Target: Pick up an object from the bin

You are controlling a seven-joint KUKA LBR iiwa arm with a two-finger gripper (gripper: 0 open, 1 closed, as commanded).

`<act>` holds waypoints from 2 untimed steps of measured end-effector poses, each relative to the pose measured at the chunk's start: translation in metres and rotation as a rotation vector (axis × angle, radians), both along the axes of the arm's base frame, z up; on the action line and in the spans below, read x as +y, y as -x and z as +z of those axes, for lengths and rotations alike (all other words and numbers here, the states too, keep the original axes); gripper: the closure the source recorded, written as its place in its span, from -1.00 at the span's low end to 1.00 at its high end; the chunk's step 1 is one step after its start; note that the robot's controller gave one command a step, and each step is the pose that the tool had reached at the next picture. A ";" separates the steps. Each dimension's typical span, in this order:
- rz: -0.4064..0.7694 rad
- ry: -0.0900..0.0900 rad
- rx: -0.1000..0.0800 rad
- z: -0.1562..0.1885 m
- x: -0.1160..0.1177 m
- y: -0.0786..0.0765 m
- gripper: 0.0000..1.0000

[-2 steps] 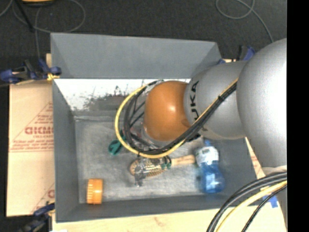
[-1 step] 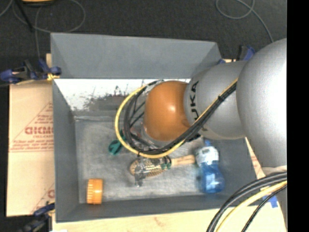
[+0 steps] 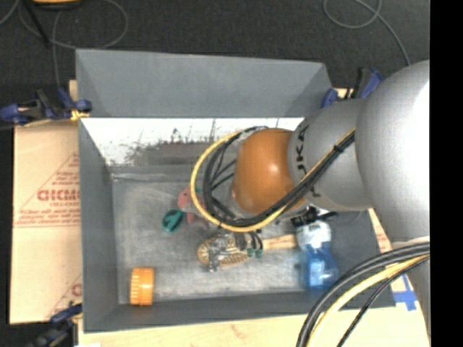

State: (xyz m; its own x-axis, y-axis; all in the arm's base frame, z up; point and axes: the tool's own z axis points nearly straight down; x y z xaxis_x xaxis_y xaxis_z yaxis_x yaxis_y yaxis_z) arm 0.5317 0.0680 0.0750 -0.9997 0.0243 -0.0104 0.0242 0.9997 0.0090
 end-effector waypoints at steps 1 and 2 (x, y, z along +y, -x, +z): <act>-0.001 0.000 0.000 0.000 0.000 0.000 1.00; -0.040 0.007 0.014 0.054 -0.022 0.004 1.00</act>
Offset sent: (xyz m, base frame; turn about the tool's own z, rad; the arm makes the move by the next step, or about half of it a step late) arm -0.0029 -0.0305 0.0845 0.0566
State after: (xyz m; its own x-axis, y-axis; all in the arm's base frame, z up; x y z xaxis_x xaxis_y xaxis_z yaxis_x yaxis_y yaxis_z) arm 0.5275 0.0463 0.1294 -0.9979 0.0640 0.0038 0.0640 0.9979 0.0015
